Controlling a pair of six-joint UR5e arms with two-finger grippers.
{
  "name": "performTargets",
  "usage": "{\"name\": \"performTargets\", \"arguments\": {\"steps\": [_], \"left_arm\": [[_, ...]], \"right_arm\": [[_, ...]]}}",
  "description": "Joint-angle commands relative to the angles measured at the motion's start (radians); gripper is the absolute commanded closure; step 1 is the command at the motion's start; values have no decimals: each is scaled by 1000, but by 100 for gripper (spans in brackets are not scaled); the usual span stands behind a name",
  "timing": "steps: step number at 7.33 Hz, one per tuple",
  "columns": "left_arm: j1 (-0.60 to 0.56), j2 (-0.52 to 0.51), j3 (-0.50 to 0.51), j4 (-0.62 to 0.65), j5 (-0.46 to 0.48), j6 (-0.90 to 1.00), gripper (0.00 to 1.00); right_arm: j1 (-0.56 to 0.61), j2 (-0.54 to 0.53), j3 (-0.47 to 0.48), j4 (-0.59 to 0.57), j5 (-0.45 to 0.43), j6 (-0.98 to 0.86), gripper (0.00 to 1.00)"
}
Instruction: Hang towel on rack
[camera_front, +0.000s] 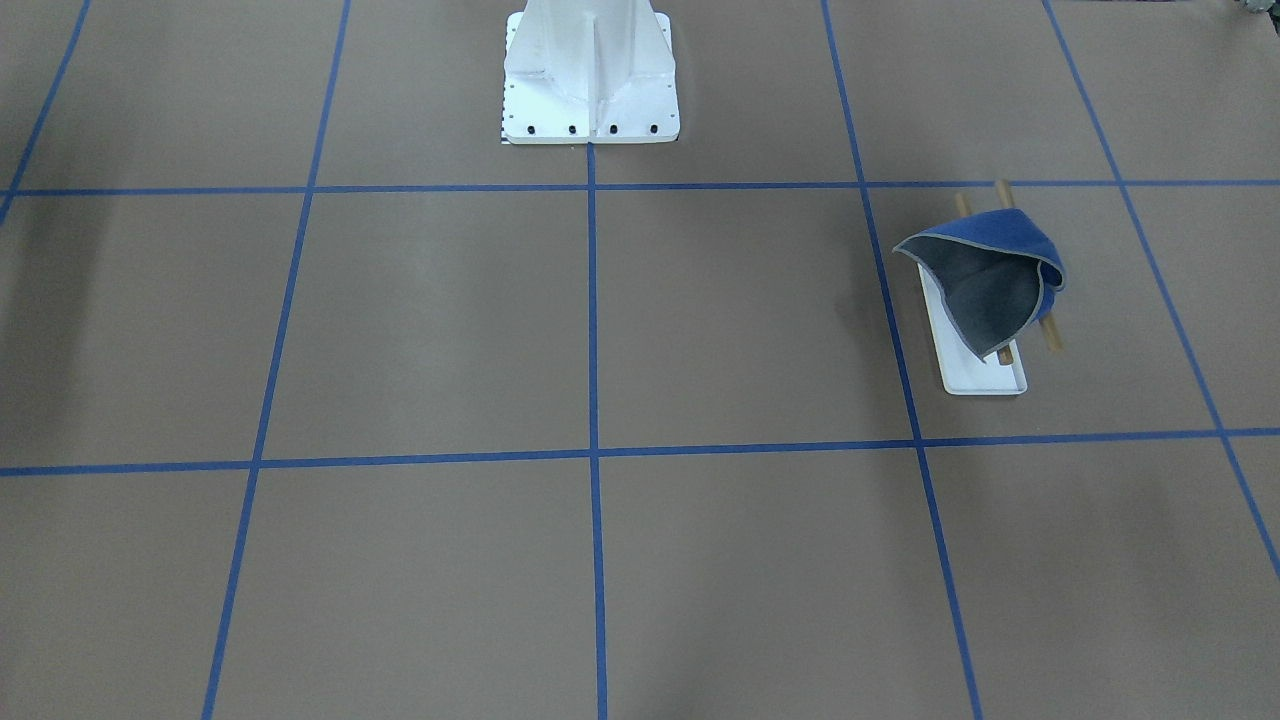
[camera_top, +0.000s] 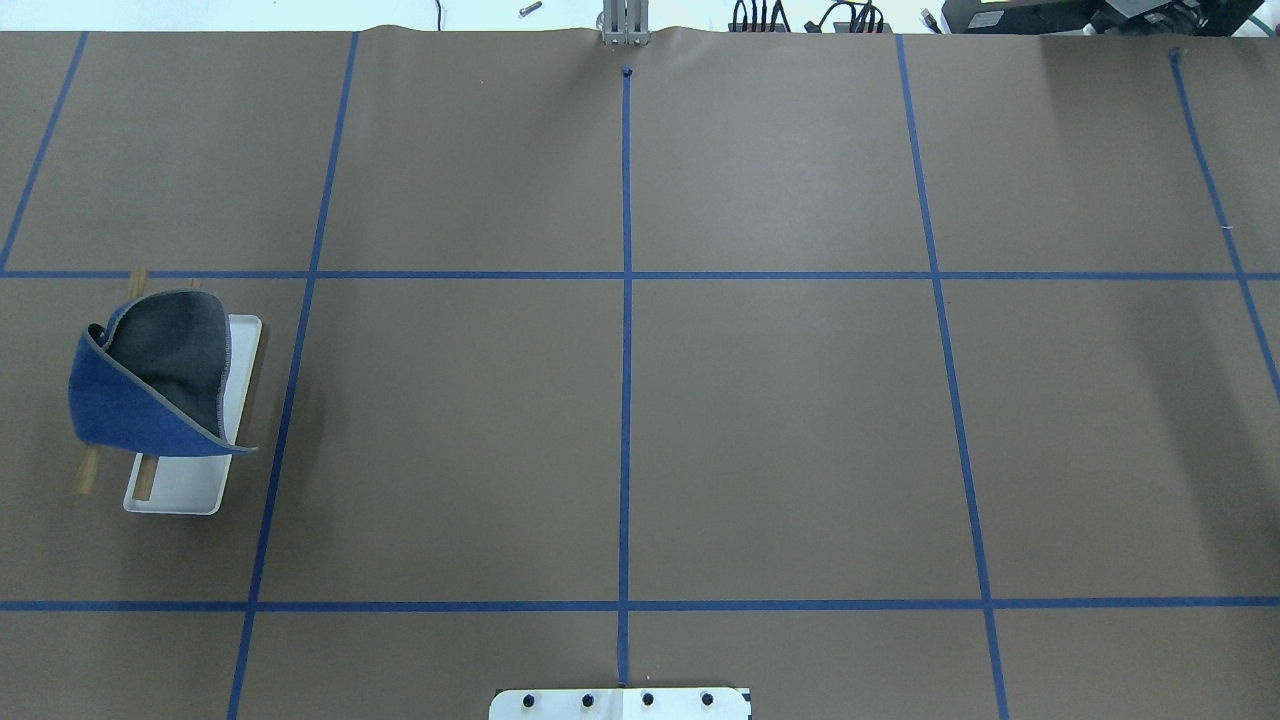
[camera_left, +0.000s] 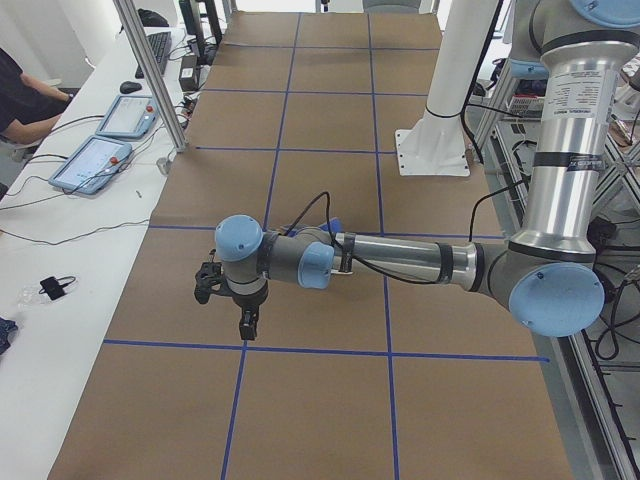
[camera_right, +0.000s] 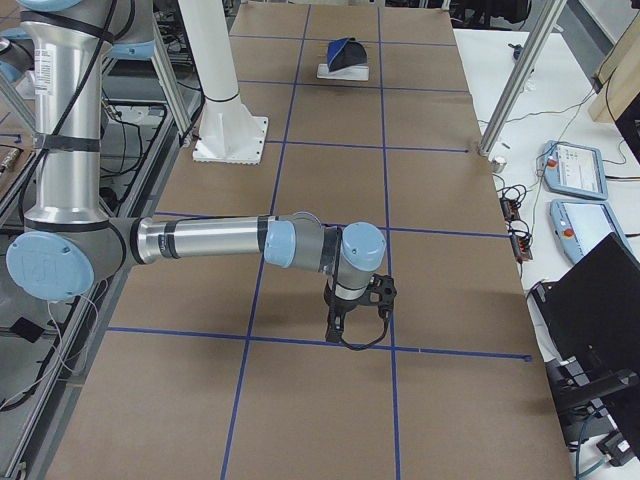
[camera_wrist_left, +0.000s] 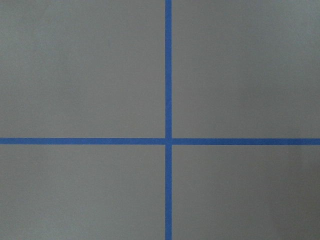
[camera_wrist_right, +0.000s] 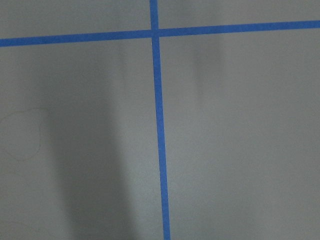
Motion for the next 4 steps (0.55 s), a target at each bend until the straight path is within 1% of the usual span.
{"name": "performTargets", "arguments": {"steps": [1,4], "left_arm": [[-1,0,4,-2,4,0,1],[-1,-1,4,-2,5,0,1]], "right_arm": [[6,1,-5,1,3,0,0],[7,3,-8,1,7,0,0]]}}
